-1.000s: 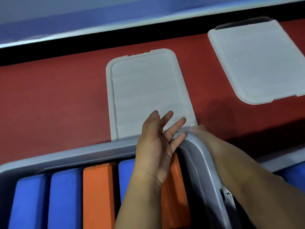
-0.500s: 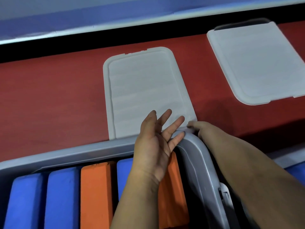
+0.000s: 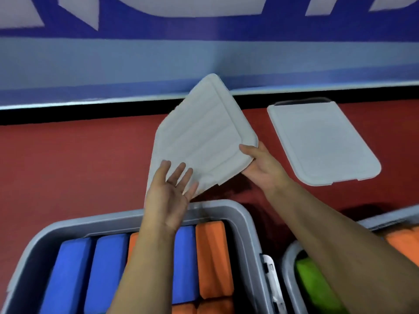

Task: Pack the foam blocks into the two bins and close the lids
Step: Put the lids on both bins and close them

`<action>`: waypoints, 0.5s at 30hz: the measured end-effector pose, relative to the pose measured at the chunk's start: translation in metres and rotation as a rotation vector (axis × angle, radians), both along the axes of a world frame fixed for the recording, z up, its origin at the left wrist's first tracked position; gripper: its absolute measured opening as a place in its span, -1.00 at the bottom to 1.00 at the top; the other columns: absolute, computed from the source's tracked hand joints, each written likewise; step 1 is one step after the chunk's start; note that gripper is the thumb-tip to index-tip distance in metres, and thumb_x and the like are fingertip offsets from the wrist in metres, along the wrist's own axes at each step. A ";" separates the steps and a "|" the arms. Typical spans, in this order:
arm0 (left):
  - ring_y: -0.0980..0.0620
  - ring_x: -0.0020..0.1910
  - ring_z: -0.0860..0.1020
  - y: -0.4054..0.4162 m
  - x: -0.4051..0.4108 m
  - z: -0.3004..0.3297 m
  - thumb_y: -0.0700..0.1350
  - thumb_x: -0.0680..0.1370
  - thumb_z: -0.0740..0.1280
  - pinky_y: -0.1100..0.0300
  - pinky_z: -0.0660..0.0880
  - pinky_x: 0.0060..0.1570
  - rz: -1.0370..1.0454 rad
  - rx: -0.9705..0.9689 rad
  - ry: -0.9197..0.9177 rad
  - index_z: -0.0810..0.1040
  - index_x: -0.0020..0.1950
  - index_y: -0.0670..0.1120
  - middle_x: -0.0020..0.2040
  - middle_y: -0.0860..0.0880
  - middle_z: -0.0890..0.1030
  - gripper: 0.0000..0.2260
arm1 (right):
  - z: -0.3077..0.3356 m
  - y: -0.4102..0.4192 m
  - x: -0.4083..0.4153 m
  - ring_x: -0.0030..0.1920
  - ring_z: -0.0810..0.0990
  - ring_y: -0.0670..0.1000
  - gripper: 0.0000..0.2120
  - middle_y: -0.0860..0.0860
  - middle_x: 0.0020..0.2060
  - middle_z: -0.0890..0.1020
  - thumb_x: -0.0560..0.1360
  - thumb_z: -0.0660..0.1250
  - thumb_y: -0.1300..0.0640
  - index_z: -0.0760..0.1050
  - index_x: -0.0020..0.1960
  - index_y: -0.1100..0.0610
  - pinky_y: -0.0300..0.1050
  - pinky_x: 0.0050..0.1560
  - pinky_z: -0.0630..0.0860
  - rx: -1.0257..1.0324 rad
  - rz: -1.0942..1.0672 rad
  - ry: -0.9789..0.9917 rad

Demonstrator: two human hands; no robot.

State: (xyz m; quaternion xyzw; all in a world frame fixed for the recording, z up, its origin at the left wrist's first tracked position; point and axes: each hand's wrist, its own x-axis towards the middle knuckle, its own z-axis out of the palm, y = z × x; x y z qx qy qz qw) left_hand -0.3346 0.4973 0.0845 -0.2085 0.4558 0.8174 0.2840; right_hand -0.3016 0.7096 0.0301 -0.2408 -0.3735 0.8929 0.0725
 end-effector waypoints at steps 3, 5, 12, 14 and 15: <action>-0.09 0.33 0.44 -0.028 -0.002 0.034 0.02 0.63 0.18 -0.12 0.36 0.31 0.091 -0.020 0.087 0.38 0.39 -0.02 0.33 -0.11 0.48 -0.66 | 0.056 -0.012 0.021 0.09 0.62 0.14 -0.49 0.17 0.14 0.59 0.38 0.35 0.39 0.39 0.29 0.14 0.07 0.07 0.55 0.186 0.005 -0.013; -0.07 0.41 0.35 -0.043 0.005 0.051 0.00 0.64 0.16 -0.09 0.31 0.33 0.116 -0.064 0.131 0.33 0.45 0.00 0.40 -0.09 0.41 -0.62 | 0.091 -0.020 0.037 0.13 0.59 0.13 -0.36 0.14 0.15 0.59 0.27 0.40 0.35 0.37 0.32 0.12 0.04 0.14 0.53 0.315 0.025 0.005; -0.07 0.53 0.14 -0.094 0.061 0.106 -0.02 0.64 0.16 -0.09 0.19 0.36 0.062 -0.141 0.212 0.21 0.53 0.03 0.53 -0.08 0.22 -0.56 | 0.218 -0.047 0.090 -0.11 0.60 -0.01 -0.54 0.04 -0.08 0.60 0.21 0.35 0.37 0.44 0.05 0.05 -0.14 -0.05 0.54 0.409 -0.046 0.201; -0.08 0.53 0.14 -0.105 0.077 0.123 -0.01 0.64 0.17 -0.09 0.20 0.37 0.055 -0.124 0.243 0.20 0.53 0.04 0.54 -0.07 0.20 -0.55 | 0.254 -0.060 0.106 -0.12 0.60 -0.02 -0.56 0.03 -0.06 0.59 0.23 0.35 0.38 0.43 0.03 0.03 -0.15 -0.07 0.56 0.418 -0.027 0.266; -0.08 0.53 0.14 -0.109 0.086 0.132 0.00 0.63 0.18 -0.10 0.19 0.38 0.051 -0.112 0.252 0.18 0.54 0.04 0.55 -0.06 0.19 -0.53 | 0.271 -0.067 0.115 -0.11 0.60 -0.01 -0.57 0.02 -0.04 0.58 0.26 0.34 0.39 0.43 0.04 0.03 -0.14 -0.07 0.57 0.415 -0.023 0.292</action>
